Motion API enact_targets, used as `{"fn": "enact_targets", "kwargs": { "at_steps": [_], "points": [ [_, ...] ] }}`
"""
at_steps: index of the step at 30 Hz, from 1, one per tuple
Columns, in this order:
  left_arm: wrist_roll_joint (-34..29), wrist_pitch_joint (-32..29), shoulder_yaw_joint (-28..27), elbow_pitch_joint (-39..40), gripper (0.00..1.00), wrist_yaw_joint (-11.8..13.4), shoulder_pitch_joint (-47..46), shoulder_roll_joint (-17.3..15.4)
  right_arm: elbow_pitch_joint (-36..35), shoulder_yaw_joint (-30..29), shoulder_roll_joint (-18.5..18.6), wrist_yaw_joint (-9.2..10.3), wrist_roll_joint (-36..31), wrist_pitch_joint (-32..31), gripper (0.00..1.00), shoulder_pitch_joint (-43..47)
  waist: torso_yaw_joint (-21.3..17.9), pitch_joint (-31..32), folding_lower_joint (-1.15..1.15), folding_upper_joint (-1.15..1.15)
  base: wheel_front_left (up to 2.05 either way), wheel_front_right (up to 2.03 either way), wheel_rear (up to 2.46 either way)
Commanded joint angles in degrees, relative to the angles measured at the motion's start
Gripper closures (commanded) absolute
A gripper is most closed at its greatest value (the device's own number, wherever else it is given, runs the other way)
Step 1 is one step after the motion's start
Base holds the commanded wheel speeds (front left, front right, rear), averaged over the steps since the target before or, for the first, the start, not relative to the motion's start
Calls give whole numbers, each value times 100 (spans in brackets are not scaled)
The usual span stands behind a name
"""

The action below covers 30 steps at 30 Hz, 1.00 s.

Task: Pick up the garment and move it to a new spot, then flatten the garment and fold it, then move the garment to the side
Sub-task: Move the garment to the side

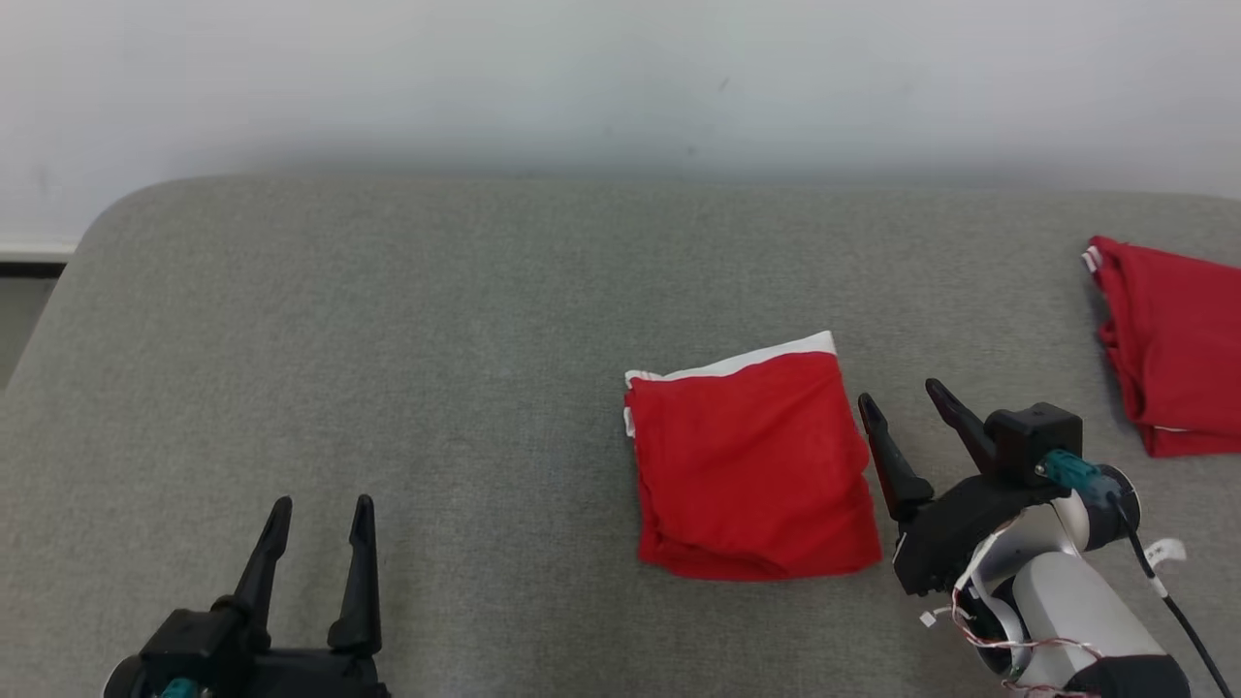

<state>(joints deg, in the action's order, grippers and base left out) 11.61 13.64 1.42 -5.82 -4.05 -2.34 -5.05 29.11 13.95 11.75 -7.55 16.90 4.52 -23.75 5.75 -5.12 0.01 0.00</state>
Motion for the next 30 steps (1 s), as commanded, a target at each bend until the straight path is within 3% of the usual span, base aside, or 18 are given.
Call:
{"fn": "enact_targets", "kwargs": {
  "at_steps": [1, 15, 16, 17, 23, 30],
  "points": [
    [-46, 49, 32, -39, 0, -13, -110, 11, 181, 41, 27, 16, 43, 7, 0, -136, 209, -205, -1, 0, 0, 0, 0],
    [-41, 148, 133, -397, 0, -33, -482, 59, 2062, 607, -178, 16, 619, 177, 1, -630, 435, -584, -1, 0, 0, 0, 0],
    [-46, 152, 130, -417, 0, -32, -497, 60, 2130, 685, -211, 16, 690, 153, 73, -619, 423, -583, -1, 0, 0, 0, 0],
    [-53, 154, 130, -431, 0, -28, -511, 65, 2175, 770, -226, 16, 756, 145, 100, -633, 404, -582, -1, 0, 0, 0, 0],
    [-68, 157, 119, -390, 0, -38, -568, 83, 2183, 1106, 0, 17, 945, 364, 100, -950, 256, -608, -1, 0, 0, 0, 0],
    [-148, 158, 210, -231, 0, -101, -698, 91, 1930, 1763, 560, 17, 1062, 252, 100, -1644, -178, -971, -1, 0, 0, 0, 0]
  ]
}}
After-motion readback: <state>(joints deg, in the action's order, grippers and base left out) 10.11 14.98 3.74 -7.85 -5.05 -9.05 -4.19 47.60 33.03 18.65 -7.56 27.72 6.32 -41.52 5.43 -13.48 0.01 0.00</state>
